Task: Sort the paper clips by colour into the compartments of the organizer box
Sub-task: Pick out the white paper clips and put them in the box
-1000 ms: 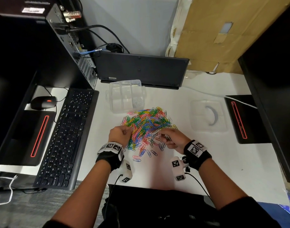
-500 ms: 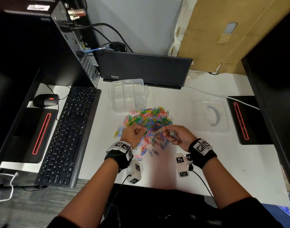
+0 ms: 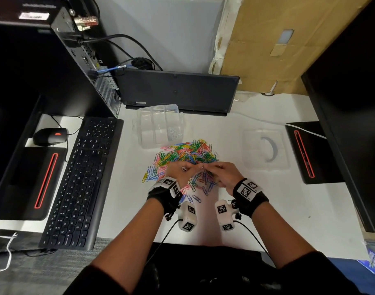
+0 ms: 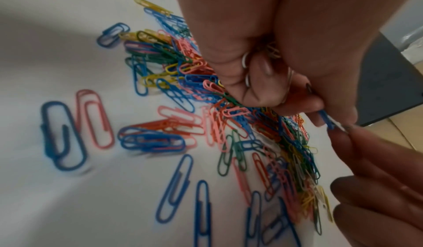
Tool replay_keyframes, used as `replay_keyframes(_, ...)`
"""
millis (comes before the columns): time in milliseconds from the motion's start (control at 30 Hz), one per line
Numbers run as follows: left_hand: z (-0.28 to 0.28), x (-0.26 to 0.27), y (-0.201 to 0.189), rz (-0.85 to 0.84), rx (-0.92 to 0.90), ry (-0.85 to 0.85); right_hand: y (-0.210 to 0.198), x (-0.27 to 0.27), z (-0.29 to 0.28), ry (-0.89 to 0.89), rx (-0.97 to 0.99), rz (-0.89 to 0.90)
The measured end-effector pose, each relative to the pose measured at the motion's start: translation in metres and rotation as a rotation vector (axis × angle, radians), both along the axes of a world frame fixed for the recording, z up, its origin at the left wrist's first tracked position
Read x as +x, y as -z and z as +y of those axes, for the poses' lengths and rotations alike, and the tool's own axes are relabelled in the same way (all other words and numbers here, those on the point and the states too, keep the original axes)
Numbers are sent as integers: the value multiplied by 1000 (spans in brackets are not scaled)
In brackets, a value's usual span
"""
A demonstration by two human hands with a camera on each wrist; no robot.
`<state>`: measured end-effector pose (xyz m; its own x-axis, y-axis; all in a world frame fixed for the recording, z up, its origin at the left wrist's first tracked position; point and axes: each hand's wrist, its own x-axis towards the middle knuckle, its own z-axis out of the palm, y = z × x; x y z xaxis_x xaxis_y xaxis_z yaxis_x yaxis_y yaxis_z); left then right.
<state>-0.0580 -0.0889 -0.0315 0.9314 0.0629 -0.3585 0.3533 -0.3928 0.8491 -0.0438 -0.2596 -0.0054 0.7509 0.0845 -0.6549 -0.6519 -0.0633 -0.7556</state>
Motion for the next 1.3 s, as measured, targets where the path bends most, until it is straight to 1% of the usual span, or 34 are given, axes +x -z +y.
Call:
replay_keyframes(100,0,1,1,16,-6,25,0,4,-1,15,-24,18)
replay_keyframes(167,2,2,0,23,-20,17,5,9,-7,68,27,91)
replay_keyframes(267,6,5,-2,1,81,30,13,15,-17,151,128,197)
replay_keyframes(367,2,10,-6,-84,220,75,11,14,-19,92,129,208)
replay_keyframes(433,-5,13,-9,-145,316,187,9,12,-19,38,136,212)
replay_keyframes(500,-16,17,-10,-190,393,341,9,9,-22,10,167,227)
replay_keyframes(567,-26,21,-8,-177,478,488,11,8,-27,5,166,239)
replay_keyframes(633,-33,25,-11,-142,535,578,11,8,-31,41,132,244)
replay_keyframes(733,-35,30,-9,-146,551,586,11,9,-39,98,59,211)
replay_keyframes(800,-32,31,-9,-148,549,561,13,11,-44,64,-30,151)
replay_keyframes(833,-29,31,-10,-151,538,539,14,13,-46,1,-131,89)
replay_keyframes(900,-20,28,-10,-179,510,473,19,14,-47,-194,-412,-101)
replay_keyframes(933,-15,26,-10,-191,497,434,20,14,-46,-268,-502,-196)
replay_keyframes(1000,-4,21,-9,-183,490,381,22,13,-40,-323,-557,-317)
replay_keyframes(1067,4,15,-7,-154,483,370,24,12,-30,-341,-590,-384)
replay_keyframes(1167,8,12,-5,-175,469,385,21,14,-17,-387,-673,-431)
replay_keyframes(1300,4,11,-4,-191,502,391,19,17,-10,-467,-794,-453)
